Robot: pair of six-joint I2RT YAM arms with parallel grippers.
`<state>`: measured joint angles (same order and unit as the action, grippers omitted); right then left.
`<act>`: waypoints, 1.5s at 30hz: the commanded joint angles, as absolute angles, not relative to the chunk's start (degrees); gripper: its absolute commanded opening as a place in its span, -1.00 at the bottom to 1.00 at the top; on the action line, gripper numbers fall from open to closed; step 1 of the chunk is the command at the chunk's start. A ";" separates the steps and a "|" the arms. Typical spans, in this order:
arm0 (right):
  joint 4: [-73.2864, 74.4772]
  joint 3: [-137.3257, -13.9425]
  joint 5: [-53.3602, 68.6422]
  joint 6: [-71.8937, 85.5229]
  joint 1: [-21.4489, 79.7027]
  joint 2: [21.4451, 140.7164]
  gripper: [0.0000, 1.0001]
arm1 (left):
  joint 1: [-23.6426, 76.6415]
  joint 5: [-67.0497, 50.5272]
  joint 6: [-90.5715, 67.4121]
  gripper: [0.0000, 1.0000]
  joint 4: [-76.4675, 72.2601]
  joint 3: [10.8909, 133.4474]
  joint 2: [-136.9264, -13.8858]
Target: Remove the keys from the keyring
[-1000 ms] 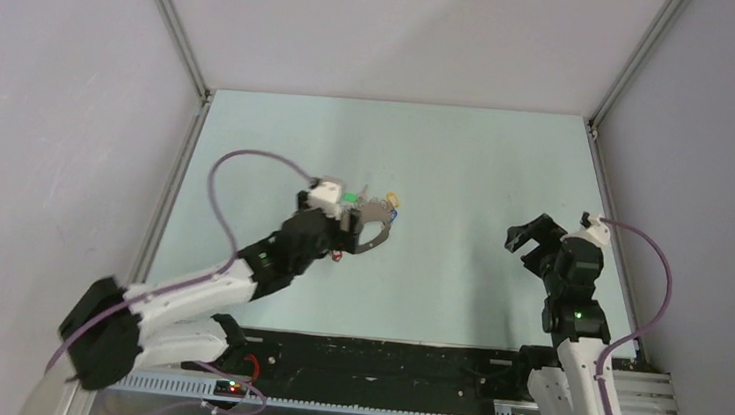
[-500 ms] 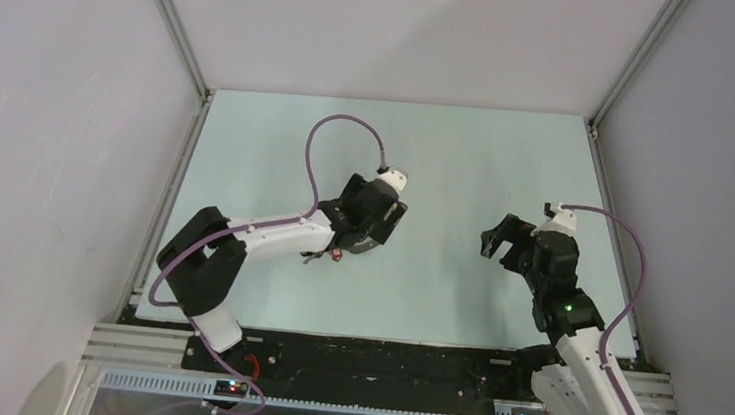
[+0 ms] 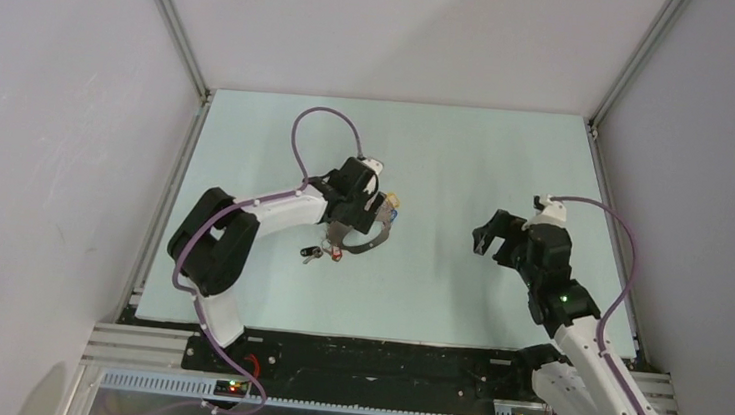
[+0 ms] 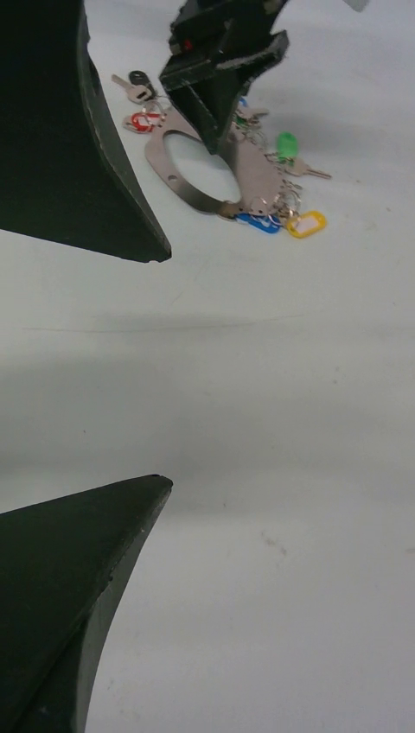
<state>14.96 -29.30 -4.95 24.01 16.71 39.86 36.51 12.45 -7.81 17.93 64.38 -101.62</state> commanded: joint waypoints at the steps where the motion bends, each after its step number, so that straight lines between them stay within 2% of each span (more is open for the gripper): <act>1: 12.08 -33.62 -5.17 23.14 20.47 43.86 1.00 | 34.92 7.51 -8.72 0.85 18.50 65.59 -102.80; 8: 11.12 -37.26 -7.43 24.06 24.95 50.08 1.00 | 34.66 6.26 -9.29 0.82 20.67 67.71 -108.12; 11: 10.30 -37.62 -7.97 24.35 26.33 51.54 1.00 | 34.60 4.68 -9.45 0.72 21.68 68.62 -109.29; 12: 10.13 -37.73 -8.06 24.52 26.52 51.87 1.00 | 34.58 3.79 -9.48 0.63 22.05 68.94 -109.71; 14: 10.13 -37.93 -8.15 24.79 26.88 52.88 1.00 | 34.62 1.13 -9.82 0.27 23.87 69.94 -110.73; 15: 10.25 -37.99 -8.20 24.87 27.02 53.45 1.00 | 34.58 0.79 -9.88 0.01 24.02 70.15 -110.94; 16: 10.30 -38.02 -8.29 25.11 27.05 53.66 1.00 | 34.62 -1.14 -9.96 -0.10 24.11 70.19 -110.84; 17: 10.33 -38.04 -8.36 25.31 27.09 54.00 1.00 | 34.58 -1.80 -10.11 -0.34 24.14 70.17 -110.70; 18: 10.47 -38.05 -8.64 25.40 27.14 54.11 1.00 | 34.62 -3.04 -10.16 -0.45 24.12 70.15 -110.38; 19: 10.60 -38.05 -8.80 25.58 27.15 54.27 1.00 | 34.62 -3.50 -10.23 -0.66 24.10 70.21 -110.17; 20: 10.85 -38.06 -9.01 25.66 27.16 54.34 1.00 | 34.65 -4.04 -10.26 -0.78 24.15 70.22 -109.65; 24: 11.02 -38.05 -8.97 25.64 27.16 54.55 1.00 | 34.71 -2.85 -10.21 -0.98 23.76 69.56 -106.89; 36: 7.95 -38.05 0.10 26.25 27.03 59.30 1.00 | 34.72 -2.19 -11.50 -1.00 12.32 59.79 -92.58; 45: -6.39 -38.05 14.29 29.07 30.92 65.19 0.94 | 34.72 -6.70 -13.13 -1.00 2.11 53.18 -84.63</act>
<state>4.54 -35.59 6.37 27.86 27.83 63.94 34.59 -3.25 -11.20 10.41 54.70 -89.14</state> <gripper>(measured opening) 0.979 0.487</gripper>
